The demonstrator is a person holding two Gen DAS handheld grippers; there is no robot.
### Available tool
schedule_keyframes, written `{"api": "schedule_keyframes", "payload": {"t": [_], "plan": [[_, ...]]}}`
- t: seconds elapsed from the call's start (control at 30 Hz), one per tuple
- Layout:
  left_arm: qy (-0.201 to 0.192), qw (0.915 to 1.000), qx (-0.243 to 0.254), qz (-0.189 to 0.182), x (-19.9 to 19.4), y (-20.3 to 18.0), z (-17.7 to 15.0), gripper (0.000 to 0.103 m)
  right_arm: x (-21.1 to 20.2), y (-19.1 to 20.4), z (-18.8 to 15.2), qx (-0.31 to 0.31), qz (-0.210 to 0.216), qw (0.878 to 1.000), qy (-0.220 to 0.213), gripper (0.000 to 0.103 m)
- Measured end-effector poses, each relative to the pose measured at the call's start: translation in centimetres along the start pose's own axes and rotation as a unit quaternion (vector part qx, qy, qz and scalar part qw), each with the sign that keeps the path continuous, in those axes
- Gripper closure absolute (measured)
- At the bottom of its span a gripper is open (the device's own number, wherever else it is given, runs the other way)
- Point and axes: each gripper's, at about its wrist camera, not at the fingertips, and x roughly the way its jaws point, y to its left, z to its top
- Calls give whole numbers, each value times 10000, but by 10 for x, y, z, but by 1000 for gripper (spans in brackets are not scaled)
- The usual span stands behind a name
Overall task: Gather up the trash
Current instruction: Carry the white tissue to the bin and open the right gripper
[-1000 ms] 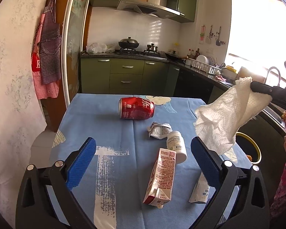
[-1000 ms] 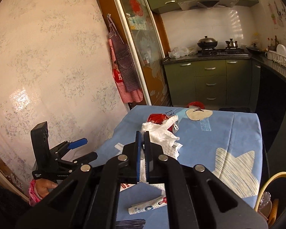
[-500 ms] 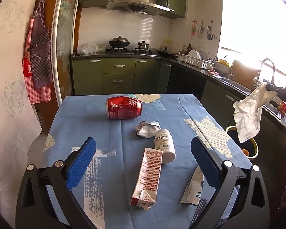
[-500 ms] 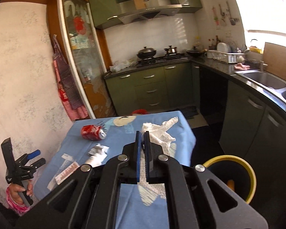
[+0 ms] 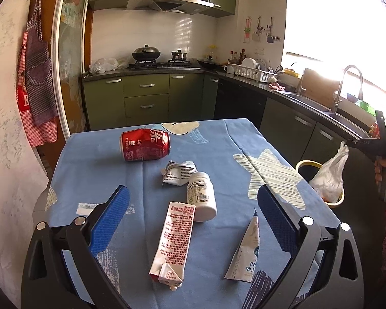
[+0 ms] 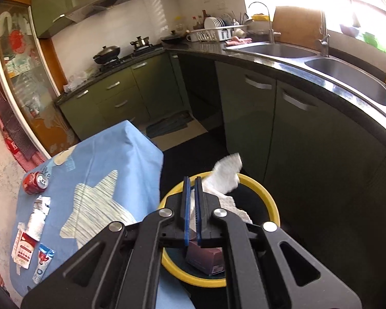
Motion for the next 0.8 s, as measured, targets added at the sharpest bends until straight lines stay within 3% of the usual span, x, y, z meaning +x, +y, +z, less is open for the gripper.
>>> {"api": "schedule_keyframes", "payload": {"t": [0.07, 0.17, 0.2, 0.33, 0.5, 0.63, 0.8], "plan": [[15, 10000, 28, -24, 1, -2, 0, 5, 15, -15, -4, 50, -150, 9998, 128, 99], [37, 9999, 73, -67, 2, -8, 0, 5, 25, -29, -9, 225, -238, 9994, 120, 86], [50, 9999, 97, -92, 3, -10, -1, 5, 23, -29, -12, 245, -226, 9994, 89, 86], [140, 9994, 250, -214, 8, -20, -3, 5, 12, -17, -26, 198, 10, 9998, -9, 86], [368, 9970, 537, -417, 17, -39, -13, 5, 5, 9, -54, 58, 423, 9991, 86, 77], [646, 9923, 863, -617, 32, -62, -24, 5, 6, 22, -75, 97, 722, 9972, 193, 76], [953, 9837, 1153, -1002, 54, -86, -37, 5, 7, 37, -97, 203, 1061, 9937, 292, 67]]}}
